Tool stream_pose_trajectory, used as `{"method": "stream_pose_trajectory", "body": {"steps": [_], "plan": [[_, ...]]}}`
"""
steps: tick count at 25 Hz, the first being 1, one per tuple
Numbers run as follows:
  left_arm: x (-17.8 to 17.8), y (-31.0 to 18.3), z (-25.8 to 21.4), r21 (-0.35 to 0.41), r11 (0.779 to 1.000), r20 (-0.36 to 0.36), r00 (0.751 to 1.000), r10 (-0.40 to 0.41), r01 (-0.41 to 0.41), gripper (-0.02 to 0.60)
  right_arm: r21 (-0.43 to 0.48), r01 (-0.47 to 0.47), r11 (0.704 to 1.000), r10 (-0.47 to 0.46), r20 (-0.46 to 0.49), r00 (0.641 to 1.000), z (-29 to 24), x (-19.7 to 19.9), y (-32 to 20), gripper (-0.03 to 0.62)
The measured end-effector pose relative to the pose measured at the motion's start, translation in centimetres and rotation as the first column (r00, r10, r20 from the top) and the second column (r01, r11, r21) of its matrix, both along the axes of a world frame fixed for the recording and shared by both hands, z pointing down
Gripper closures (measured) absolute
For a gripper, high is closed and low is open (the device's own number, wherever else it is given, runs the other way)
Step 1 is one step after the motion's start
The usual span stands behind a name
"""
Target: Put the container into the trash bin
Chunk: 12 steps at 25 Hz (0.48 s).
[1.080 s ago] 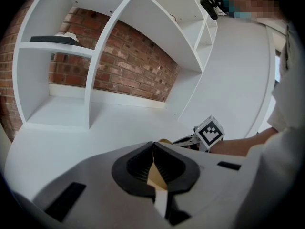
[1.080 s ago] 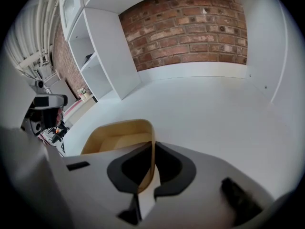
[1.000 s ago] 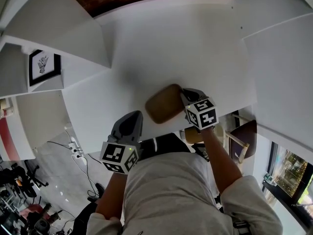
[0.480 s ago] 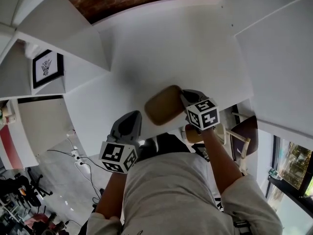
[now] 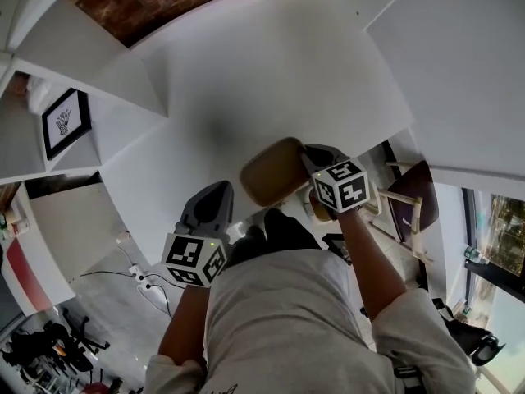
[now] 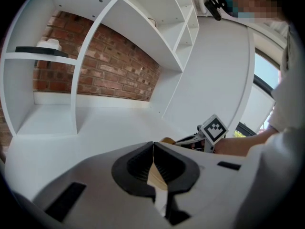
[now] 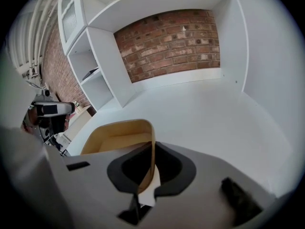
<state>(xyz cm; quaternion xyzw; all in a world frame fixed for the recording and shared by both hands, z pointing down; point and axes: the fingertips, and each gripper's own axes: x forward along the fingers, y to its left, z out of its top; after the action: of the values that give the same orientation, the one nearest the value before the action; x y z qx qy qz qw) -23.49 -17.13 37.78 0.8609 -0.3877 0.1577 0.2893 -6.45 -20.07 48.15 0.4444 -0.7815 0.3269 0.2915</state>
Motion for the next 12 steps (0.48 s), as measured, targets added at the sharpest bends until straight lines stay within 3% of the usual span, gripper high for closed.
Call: {"method": "stream_pose_trajectory", "body": {"steps": [12], "plan": [[2.1,2.8,-0.2,0.004,0.986,-0.022,0.986,0.168,-0.168,0.565,-0.001,-0.181,0.984,0.181,-0.013,0.983,-1.0,3.0,6.0,0.559]]}}
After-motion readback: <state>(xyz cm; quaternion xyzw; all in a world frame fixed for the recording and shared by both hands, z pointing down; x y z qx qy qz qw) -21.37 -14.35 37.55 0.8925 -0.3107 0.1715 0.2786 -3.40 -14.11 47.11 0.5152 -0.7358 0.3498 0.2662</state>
